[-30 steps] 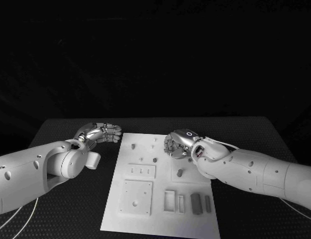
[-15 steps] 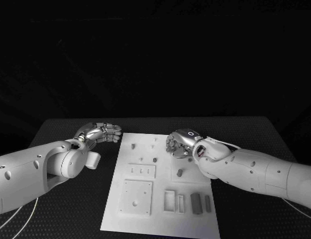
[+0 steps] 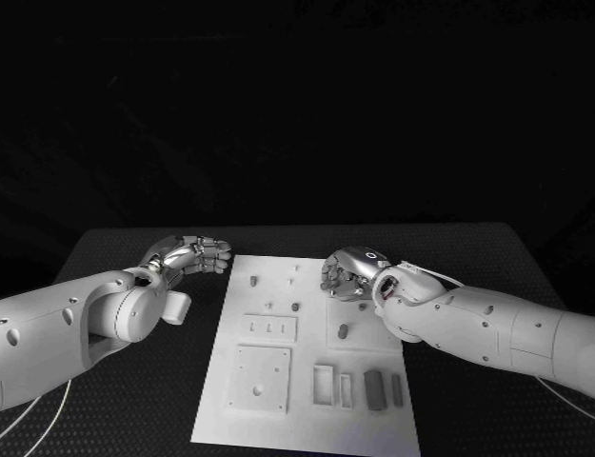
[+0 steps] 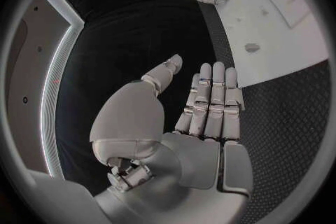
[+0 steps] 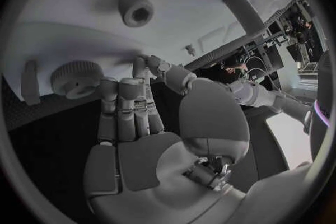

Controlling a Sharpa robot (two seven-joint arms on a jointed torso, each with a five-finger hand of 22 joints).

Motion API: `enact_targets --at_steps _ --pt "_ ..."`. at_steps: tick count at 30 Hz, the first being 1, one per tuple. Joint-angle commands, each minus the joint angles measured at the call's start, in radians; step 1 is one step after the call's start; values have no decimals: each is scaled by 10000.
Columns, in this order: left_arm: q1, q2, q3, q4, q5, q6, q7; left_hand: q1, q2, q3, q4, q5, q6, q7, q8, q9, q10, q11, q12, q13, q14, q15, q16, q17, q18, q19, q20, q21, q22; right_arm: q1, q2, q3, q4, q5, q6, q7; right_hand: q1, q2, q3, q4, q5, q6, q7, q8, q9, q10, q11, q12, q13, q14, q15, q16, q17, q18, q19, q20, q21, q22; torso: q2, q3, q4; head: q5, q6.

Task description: Assemble the parts on the task board

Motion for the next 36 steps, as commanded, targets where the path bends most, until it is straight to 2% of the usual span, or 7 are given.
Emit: enact_targets --at_steps 1,5,15,23,28,30,36 --pt "9 6 7 17 -33 88 34 -107 -11 7 -60 10 -9 62 -58 18 -44 32 -63 17 48 -7 52 10 115 -54 -39 58 228 -24 -37 -15 -57 500 592 -179 224 316 342 9 24 -103 36 -55 -5 -58 48 -148 -117 -6 112 -67 -45 480 -65 -10 -32 10 0 -3 3 -7 1" --pt "9 7 7 25 -33 92 34 -108 -15 9 -63 10 -16 65 -63 19 -47 34 -69 20 47 -7 51 10 116 -55 -39 59 227 -24 -30 -15 -145 547 755 -301 182 430 535 12 23 -140 49 -61 22 -21 64 -242 -211 13 128 -79 -71 480 -56 13 -20 31 2 -4 0 -12 4" --pt "10 -3 7 23 -33 82 28 -109 -19 16 -68 9 -28 71 -75 24 -51 37 -81 26 45 -5 50 12 116 -58 -38 64 227 -24 -58 -15 -286 328 1047 -626 114 418 612 -4 22 -161 52 -53 58 20 70 -323 -297 12 133 -80 -84 480 -62 24 -4 56 0 -4 1 -44 11" --pt "10 6 7 21 -33 90 31 -110 -21 20 -69 8 -31 74 -80 28 -51 39 -88 30 44 -4 50 13 116 -60 -37 67 227 -24 -54 -16 -309 -49 1059 -654 67 344 612 -18 21 -188 58 -53 84 56 71 -380 -362 -16 134 -75 -85 480 -91 33 -1 73 3 -1 -4 -64 15" --pt "9 12 6 9 -33 91 29 -112 -20 22 -69 8 -32 75 -82 30 -51 40 -91 33 44 -4 50 13 116 -60 -36 68 227 -23 -52 -16 -306 -327 1086 -658 -24 -4 429 -34 20 -428 158 -170 62 -92 142 -559 -496 -83 200 -43 -63 480 -141 43 19 110 -1 -6 3 -90 19" --pt "9 12 6 10 -33 93 28 -113 -20 23 -69 8 -33 75 -82 31 -51 40 -93 33 44 -4 50 13 116 -61 -36 69 227 -23 -50 -17 -299 -373 1093 -661 -112 -289 186 -46 17 -545 207 -225 46 -141 166 -602 -536 -101 224 -23 -52 480 -154 45 43 132 1 -7 1 -104 15" --pt "9 10 6 13 -33 93 24 -116 -21 24 -68 8 -38 77 -87 33 -52 41 -97 36 44 -3 50 14 116 -62 -35 70 226 -23 -40 -17 -280 -470 1003 -677 -96 -575 -372 -36 27 -682 260 -276 36 -260 215 -641 -657 -143 271 20 -38 480 -194 46 45 162 1 -2 0 -100 6"
